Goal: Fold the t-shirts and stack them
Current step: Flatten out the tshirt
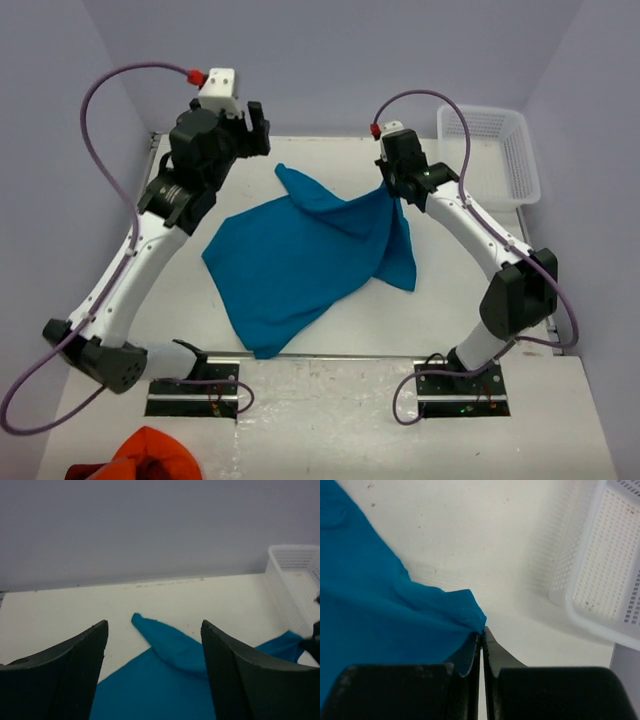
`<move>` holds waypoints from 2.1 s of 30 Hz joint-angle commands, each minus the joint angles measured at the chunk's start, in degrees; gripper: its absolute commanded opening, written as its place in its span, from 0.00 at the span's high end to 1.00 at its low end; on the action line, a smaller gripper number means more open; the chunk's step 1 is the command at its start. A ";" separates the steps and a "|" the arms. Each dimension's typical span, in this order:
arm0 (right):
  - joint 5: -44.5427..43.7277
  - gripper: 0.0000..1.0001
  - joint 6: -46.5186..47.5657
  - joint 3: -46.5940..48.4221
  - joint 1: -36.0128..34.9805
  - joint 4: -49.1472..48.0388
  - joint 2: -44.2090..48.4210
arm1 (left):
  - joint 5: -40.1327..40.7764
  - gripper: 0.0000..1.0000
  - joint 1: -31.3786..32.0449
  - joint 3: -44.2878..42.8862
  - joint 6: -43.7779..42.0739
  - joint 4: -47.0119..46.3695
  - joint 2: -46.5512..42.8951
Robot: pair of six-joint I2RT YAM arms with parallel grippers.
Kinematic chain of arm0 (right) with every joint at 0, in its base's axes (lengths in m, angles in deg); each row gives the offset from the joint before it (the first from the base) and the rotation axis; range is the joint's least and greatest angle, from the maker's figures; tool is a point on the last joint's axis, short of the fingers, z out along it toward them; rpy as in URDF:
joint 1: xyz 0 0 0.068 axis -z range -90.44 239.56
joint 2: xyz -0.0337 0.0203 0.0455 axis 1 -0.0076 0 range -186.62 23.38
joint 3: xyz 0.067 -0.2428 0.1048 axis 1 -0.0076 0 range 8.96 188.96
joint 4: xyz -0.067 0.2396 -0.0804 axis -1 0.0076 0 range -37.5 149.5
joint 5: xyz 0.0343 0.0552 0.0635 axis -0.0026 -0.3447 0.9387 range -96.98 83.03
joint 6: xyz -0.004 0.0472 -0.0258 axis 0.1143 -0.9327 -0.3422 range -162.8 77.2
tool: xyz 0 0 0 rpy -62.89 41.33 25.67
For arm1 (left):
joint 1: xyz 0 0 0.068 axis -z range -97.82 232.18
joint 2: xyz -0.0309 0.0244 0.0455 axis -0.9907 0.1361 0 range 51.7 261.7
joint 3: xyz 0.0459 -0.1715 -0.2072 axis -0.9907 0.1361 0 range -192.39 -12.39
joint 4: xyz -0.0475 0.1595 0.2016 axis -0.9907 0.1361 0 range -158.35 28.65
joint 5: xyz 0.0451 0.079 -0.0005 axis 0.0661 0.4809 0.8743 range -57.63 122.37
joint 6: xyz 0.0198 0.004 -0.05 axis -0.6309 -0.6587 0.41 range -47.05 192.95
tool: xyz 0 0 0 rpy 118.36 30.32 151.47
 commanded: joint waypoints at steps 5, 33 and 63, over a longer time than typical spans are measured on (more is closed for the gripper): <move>-3.44 0.59 -7.30 14.79 2.92 6.14 -9.90 | -4.16 0.92 -0.38 28.97 13.06 6.47 -8.73; 5.97 1.00 -32.79 -16.39 -21.77 8.78 34.74 | -6.19 1.00 1.82 43.86 28.45 0.05 10.85; 5.16 0.20 -39.03 -29.05 -11.41 7.30 22.97 | 0.48 0.90 -11.28 16.34 18.34 9.98 17.56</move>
